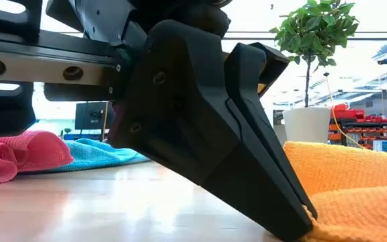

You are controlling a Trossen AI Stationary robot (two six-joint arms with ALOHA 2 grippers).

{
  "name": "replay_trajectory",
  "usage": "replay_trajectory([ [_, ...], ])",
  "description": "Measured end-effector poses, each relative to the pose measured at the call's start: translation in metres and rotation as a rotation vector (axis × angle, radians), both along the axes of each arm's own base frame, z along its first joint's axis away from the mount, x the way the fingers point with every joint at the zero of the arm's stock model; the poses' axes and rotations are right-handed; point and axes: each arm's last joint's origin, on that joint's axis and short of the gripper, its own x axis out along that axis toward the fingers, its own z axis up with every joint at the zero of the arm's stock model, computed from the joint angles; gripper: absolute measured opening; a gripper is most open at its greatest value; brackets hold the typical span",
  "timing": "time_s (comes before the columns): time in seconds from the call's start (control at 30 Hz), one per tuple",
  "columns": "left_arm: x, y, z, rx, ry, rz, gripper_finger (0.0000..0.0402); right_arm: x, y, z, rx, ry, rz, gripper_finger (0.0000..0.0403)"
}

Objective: Fold microfiber towels
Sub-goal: Fold the orange microfiber towel

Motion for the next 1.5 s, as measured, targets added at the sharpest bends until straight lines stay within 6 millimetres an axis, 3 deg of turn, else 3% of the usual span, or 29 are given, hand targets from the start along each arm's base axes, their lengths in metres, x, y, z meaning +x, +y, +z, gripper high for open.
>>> replay_trajectory([
  [0.17,0.0,0.0,0.0,-0.012,0.009,-0.005,0.0004,0.006,0.014,0.003,-0.235,0.077,0.056,0.0042],
  [0.43,-0.001,-0.001,-0.001,-0.035,0.027,-0.007,0.0004,0.011,0.023,-0.017,-0.303,0.118,0.153,0.0155],
  [0.57,-0.001,-0.001,-0.001,-0.036,0.028,-0.007,0.0007,0.016,0.02,-0.021,-0.338,0.117,0.176,0.0191],
  [0.9,-0.001,-0.001,-0.001,-0.036,0.03,-0.008,0.0008,0.027,0.026,-0.053,-0.281,0.156,0.199,0.0191],
  [1.5,-0.005,-0.003,-0.002,-0.07,0.085,-0.063,0.0005,0.017,0.023,-0.055,-0.321,0.195,0.138,0.019],
])
